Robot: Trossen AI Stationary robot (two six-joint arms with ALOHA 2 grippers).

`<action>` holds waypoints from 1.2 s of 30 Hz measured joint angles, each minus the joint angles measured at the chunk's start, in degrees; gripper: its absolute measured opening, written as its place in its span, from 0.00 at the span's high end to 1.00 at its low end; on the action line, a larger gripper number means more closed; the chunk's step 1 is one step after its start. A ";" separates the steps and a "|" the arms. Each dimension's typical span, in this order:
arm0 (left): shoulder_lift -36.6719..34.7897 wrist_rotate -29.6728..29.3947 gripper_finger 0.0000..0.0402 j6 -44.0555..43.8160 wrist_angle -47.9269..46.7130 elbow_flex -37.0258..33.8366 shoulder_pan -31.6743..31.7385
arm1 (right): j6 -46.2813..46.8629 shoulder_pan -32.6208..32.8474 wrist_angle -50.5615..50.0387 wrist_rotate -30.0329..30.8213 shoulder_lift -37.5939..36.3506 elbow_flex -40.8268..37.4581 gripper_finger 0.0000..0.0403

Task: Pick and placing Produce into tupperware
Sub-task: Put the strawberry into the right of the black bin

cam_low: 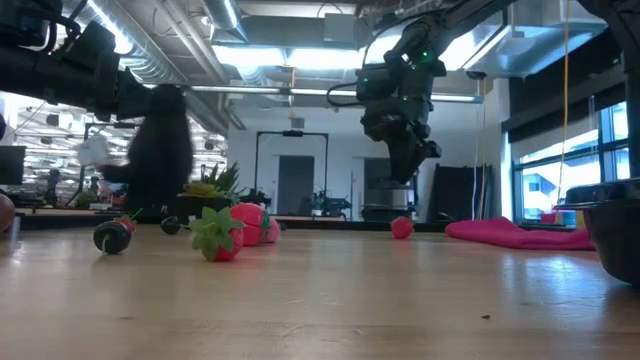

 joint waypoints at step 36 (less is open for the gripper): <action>0.00 0.00 0.69 0.02 0.00 0.00 -0.01 | 1.65 2.86 3.12 0.95 0.00 -0.02 0.14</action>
